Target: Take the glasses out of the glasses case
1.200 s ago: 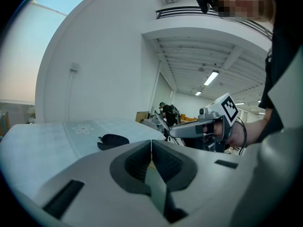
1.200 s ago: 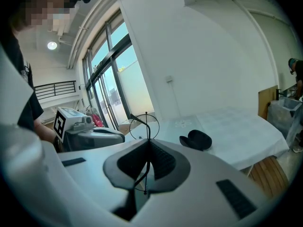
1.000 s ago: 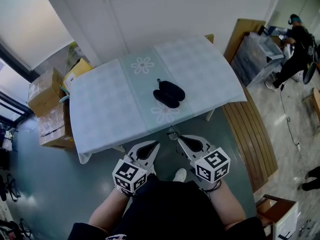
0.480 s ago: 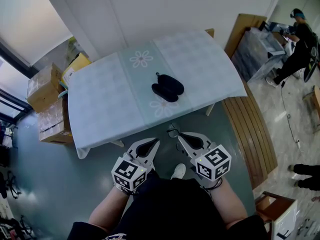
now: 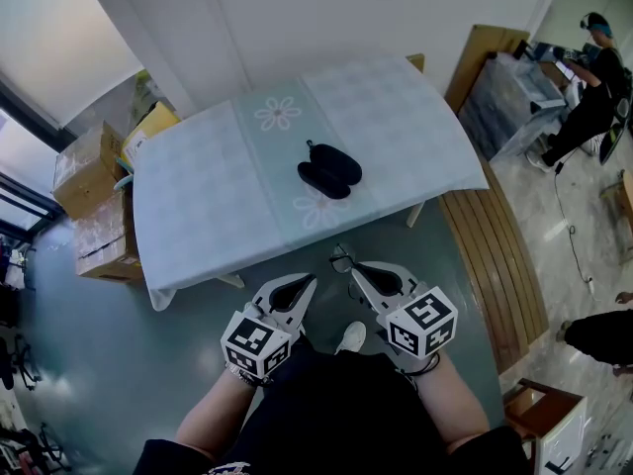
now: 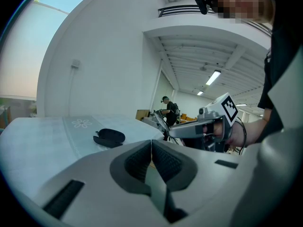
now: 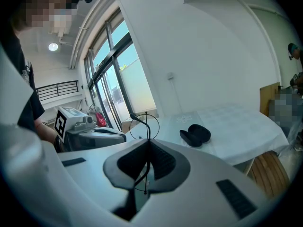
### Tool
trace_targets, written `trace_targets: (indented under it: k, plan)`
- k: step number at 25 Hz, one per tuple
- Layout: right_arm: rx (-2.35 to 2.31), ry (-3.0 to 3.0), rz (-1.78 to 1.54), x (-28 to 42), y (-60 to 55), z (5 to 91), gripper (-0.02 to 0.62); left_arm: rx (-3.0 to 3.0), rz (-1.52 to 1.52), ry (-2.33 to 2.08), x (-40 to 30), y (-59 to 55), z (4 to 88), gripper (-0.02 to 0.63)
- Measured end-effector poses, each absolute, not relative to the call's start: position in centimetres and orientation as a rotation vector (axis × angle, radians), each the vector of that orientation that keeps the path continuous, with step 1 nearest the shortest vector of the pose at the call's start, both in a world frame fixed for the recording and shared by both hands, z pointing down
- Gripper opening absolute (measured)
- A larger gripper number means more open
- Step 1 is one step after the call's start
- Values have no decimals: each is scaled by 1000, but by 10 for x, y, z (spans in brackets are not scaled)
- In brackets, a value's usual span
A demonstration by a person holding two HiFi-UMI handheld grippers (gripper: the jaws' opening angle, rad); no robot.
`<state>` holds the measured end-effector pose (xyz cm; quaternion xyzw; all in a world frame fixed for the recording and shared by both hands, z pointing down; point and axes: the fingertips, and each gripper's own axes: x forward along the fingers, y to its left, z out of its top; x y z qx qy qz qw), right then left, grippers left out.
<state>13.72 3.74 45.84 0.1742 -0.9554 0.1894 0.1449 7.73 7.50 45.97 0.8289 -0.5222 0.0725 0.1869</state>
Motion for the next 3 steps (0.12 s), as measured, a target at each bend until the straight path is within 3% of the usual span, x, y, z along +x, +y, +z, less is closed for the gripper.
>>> trace_targets:
  k: [3]
  plan:
    - [501, -2754, 554, 140, 36, 460, 28, 2329, 205, -1469, 81, 74, 461, 31]
